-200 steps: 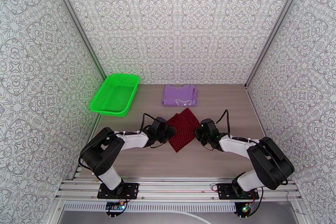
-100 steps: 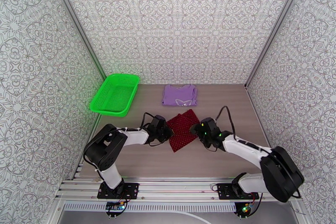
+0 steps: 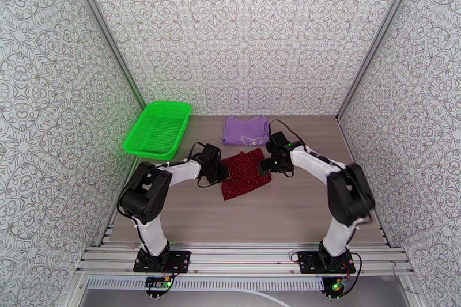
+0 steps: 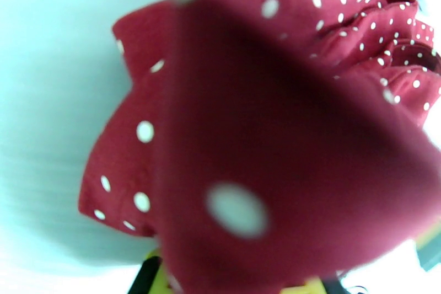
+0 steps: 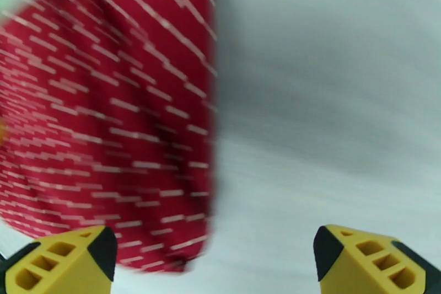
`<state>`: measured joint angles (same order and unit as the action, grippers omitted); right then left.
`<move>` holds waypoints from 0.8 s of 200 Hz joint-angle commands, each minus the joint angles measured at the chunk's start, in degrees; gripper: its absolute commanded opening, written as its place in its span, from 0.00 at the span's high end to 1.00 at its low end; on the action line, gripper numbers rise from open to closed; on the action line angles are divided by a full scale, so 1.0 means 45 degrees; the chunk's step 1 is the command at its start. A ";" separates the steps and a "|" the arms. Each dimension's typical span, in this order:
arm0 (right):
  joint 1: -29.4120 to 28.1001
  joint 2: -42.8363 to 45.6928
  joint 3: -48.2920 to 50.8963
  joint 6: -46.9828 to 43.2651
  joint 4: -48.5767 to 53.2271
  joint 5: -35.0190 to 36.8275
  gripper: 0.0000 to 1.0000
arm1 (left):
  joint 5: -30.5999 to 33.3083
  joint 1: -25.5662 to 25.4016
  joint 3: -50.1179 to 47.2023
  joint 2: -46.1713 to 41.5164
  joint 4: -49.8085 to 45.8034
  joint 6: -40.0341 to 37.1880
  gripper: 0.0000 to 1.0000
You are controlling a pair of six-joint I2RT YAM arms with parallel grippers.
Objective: Fold and stack the mixed laundry pile
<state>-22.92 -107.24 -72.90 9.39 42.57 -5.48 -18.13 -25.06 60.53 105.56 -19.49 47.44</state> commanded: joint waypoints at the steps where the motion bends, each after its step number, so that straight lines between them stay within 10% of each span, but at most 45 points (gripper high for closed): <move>1: 0.0016 -0.0405 -0.0504 -0.0921 -0.0117 -0.2279 0.01 | 0.0795 0.0100 0.0459 0.0371 -0.1576 -0.0913 1.00; 160: 0.0028 -0.2112 -0.0361 0.0889 -0.2235 -0.5294 0.01 | 0.1159 -0.0051 0.0840 0.0898 -0.1479 -0.1070 1.00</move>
<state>-21.78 -112.27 -74.83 12.05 35.81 -27.09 -16.23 -25.34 64.01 107.20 -24.58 44.27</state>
